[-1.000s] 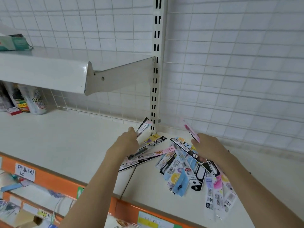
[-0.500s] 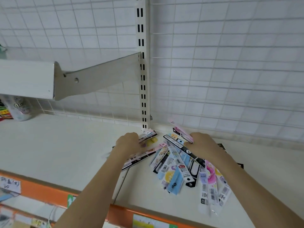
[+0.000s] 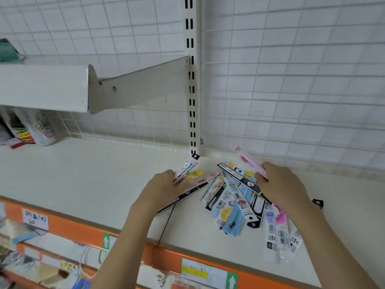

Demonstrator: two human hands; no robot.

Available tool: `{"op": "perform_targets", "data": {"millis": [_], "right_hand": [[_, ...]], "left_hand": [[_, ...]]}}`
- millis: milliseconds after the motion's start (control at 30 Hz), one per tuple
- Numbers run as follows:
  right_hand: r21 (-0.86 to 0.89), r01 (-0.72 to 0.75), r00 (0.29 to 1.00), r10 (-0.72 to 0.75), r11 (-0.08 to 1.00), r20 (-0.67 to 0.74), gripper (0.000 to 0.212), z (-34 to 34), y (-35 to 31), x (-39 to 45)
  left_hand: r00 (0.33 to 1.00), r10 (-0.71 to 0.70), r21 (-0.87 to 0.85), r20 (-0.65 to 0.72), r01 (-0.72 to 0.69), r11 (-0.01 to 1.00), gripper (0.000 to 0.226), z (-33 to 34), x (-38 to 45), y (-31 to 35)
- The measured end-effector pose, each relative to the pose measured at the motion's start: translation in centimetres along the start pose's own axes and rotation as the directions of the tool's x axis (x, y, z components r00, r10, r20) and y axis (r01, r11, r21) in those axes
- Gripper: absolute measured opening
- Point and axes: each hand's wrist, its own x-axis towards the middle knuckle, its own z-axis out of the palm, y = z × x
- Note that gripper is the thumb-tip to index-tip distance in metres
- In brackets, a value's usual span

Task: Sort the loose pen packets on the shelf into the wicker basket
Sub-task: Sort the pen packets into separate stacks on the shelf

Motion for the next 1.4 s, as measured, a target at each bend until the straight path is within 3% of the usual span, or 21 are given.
{"op": "perform_targets", "data": {"millis": [100,267,467,600,700,867,1000,1133,1400], "right_hand": [[-0.018,-0.007,1.0,0.006,1.0,-0.017,0.015,0.4,0.3,-0.9],[-0.053,-0.007,0.999,0.005,0.999,-0.036,0.012,0.7,1.1,-2.2],[-0.034,-0.078,0.997,0.077,0.996,-0.028,0.016,0.6,3.0,-3.3],[-0.024,-0.11,0.994,0.109,0.994,-0.018,0.019,0.5,3.6,-3.4],[-0.022,-0.089,0.996,0.089,0.996,-0.003,0.015,0.2,3.2,-3.1],[-0.008,-0.018,0.999,0.018,1.0,0.043,0.015,0.1,1.6,-1.4],[0.082,0.032,0.98,-0.047,0.996,0.192,0.039,0.5,-0.3,0.1],[0.055,-0.007,0.953,-0.01,0.998,0.302,0.054,1.4,-1.7,1.4],[0.034,-0.098,0.931,0.08,0.995,0.356,0.03,1.6,-3.1,2.4]], "left_hand": [[0.999,-0.019,0.059,0.03,0.017,0.998,0.052,1.0,-0.6,0.0],[1.0,0.006,0.236,-0.02,-0.001,0.972,0.028,1.5,-0.1,-0.3],[0.998,0.065,0.378,-0.01,-0.057,0.924,0.024,1.3,0.3,-0.1],[0.997,0.051,0.293,-0.051,-0.034,0.955,0.005,0.3,0.4,0.3],[0.993,0.068,0.202,-0.096,-0.047,0.978,0.004,-0.4,0.2,0.8],[0.977,0.16,0.002,-0.141,-0.161,0.987,0.036,-1.0,-1.7,1.6],[0.977,0.095,-0.095,-0.191,-0.115,0.989,0.021,-1.1,-2.4,1.5],[0.978,0.057,-0.135,-0.2,-0.085,0.987,0.015,-0.7,-2.8,1.4],[0.99,-0.014,-0.21,-0.14,-0.016,0.978,0.012,0.3,-3.0,1.0]]}}
